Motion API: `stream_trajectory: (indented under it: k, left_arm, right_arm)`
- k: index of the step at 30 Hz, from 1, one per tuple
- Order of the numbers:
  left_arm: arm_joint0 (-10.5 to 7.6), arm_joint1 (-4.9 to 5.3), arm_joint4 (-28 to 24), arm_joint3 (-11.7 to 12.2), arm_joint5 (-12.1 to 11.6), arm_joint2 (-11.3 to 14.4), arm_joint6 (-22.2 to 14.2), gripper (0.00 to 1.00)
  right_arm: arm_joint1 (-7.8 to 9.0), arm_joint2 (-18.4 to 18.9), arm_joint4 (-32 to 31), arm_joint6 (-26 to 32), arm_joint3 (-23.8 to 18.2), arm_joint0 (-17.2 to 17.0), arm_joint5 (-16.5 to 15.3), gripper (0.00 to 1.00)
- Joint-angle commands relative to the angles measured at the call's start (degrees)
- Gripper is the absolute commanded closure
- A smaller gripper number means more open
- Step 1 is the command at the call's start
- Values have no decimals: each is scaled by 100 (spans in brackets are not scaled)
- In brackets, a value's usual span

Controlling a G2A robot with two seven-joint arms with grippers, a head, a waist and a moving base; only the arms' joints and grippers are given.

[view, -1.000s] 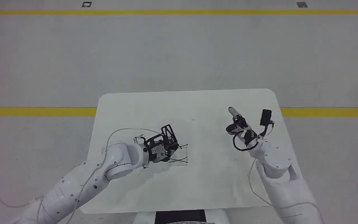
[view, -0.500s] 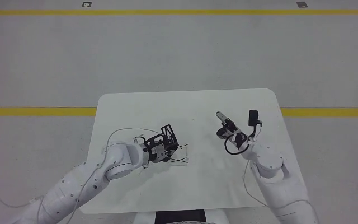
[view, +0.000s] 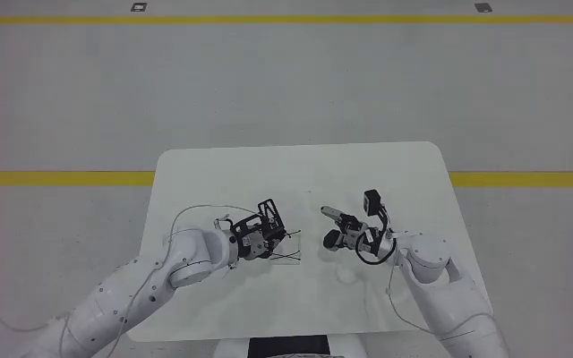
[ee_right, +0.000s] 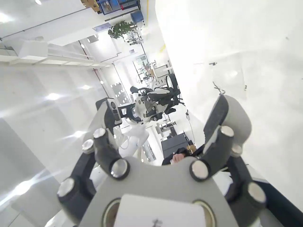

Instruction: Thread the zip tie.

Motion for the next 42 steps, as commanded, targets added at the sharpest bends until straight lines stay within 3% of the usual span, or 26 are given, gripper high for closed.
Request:
stream_trajectory:
  k: [1, 5, 13, 22, 27, 42]
  left_arm:
    - [0, 0, 0, 0, 0, 0, 0, 100]
    - [0, 0, 0, 0, 0, 0, 0, 100]
    - [0, 0, 0, 0, 0, 0, 0, 100]
    - [0, 0, 0, 0, 0, 0, 0, 100]
    - [0, 0, 0, 0, 0, 0, 0, 100]
    - [0, 0, 0, 0, 0, 0, 0, 100]
  right_arm:
    - [0, 0, 0, 6, 0, 0, 0, 0]
    - [-12, -102, 147, 86, -4, 7, -24, 0]
    - [-70, -637, 396, 380, 254, 344, 63, 0]
    - [-78, -680, 474, 367, 260, 336, 32, 0]
    - [-56, -762, 589, 837, 363, 420, 7, 0]
    - [-56, -855, 676, 653, 374, 377, -189, 0]
